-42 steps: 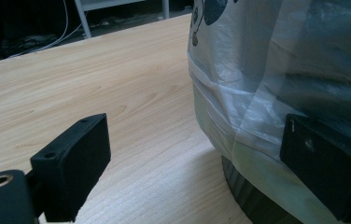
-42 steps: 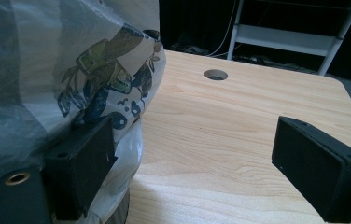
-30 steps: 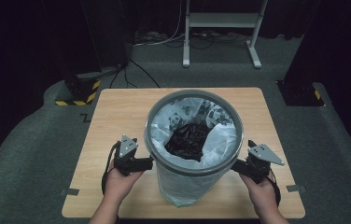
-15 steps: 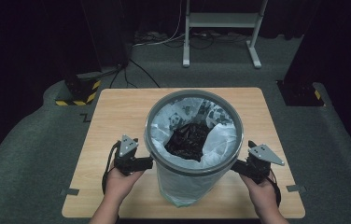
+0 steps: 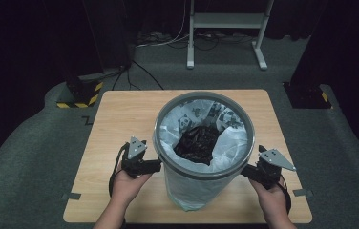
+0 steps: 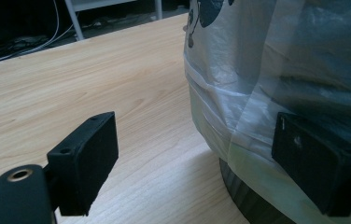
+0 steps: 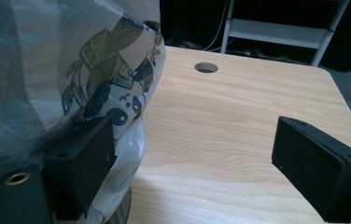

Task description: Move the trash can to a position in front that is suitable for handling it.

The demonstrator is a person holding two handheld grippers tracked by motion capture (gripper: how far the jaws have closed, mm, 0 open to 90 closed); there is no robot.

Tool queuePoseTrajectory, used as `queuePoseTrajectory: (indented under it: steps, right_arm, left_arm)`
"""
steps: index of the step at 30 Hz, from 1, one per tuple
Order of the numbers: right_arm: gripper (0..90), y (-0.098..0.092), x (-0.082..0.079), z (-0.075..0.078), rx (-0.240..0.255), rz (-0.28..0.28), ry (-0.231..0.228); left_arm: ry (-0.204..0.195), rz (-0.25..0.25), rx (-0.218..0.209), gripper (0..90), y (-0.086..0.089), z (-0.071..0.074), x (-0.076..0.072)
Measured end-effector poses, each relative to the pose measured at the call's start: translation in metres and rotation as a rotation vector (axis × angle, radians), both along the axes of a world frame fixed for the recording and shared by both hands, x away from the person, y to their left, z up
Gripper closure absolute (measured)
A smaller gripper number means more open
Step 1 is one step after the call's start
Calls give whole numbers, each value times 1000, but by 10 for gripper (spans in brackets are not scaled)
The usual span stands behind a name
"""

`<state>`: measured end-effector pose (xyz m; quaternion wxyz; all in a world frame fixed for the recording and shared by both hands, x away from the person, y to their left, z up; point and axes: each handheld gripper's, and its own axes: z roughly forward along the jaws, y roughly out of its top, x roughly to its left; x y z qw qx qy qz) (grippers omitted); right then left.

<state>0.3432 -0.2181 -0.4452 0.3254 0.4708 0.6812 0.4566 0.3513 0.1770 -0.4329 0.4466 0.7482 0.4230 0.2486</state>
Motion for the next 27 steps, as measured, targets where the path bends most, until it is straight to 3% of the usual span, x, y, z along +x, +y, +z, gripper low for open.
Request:
queuePoseTrajectory:
  steps: [20,27]
  right_arm:
    - [159,-33,-7,-1,24,-128,5]
    - [167,-39,-7,-2,35,-132,8]
  left_arm:
    - [2,-67,4,150,-40,-1,8]
    - [7,-75,-6,150,-43,-1,7]
